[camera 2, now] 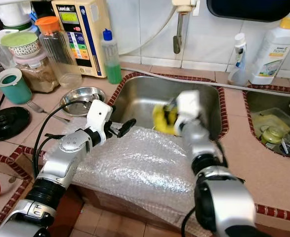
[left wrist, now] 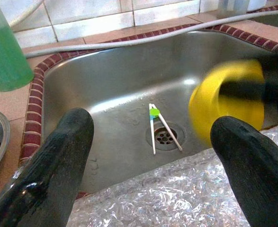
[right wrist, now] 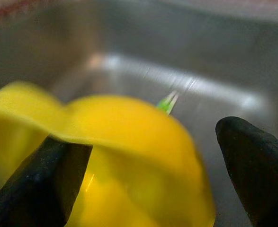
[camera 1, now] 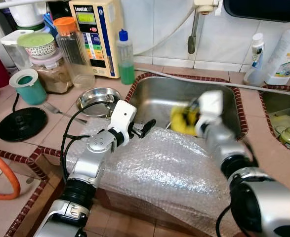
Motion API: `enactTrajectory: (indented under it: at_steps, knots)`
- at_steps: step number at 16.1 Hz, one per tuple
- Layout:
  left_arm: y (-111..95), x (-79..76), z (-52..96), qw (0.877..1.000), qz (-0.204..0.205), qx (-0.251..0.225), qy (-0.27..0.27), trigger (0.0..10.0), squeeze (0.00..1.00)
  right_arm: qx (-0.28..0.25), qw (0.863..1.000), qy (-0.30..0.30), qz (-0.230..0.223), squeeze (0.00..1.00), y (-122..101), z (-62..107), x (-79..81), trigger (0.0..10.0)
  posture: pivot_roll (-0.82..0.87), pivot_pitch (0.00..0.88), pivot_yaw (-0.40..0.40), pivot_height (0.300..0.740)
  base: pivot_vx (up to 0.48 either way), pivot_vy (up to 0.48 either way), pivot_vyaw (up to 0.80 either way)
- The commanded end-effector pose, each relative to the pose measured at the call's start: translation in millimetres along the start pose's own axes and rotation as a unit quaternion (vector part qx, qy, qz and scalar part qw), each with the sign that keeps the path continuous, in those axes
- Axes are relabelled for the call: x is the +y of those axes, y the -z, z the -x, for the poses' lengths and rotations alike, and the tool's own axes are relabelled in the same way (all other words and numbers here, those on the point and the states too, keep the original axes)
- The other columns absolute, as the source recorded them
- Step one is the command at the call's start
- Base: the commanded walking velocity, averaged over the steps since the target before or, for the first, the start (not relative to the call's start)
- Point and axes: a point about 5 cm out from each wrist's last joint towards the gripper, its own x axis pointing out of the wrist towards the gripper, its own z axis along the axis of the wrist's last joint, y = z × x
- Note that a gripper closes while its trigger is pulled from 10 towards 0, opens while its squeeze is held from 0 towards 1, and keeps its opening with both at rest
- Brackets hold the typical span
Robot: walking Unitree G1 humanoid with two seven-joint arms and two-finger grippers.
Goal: Kitchen organization
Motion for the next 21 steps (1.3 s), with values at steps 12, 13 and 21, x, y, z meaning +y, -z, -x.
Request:
enactTrajectory:
  at_steps: [12,13,21]
  knots:
    - [0.9,-1.2,-0.4,1.0,-0.011,0.003,-0.002,10.0,0.0,-0.048,0.992,0.002,0.118,0.0,-22.7,4.1,-20.3,10.0,0.11,0.0,0.052,0.74,0.0,0.0,0.0]
    - [-1.2,0.4,-0.6,1.0,-0.009,-0.003,-0.013,10.0,0.0,-0.072,0.993,-0.003,0.091,0.0,-27.1,4.4,-17.9,10.0,0.11,0.0,0.052,0.74,0.0,0.0,0.0]
    - [-11.3,63.7,21.1,0.961,0.08,-0.052,-0.259,10.0,0.0,-0.195,0.975,-0.091,0.061,0.0,-22.8,26.3,38.0,10.0,0.1,0.0,0.05,0.74,0.0,0.0,-0.19]
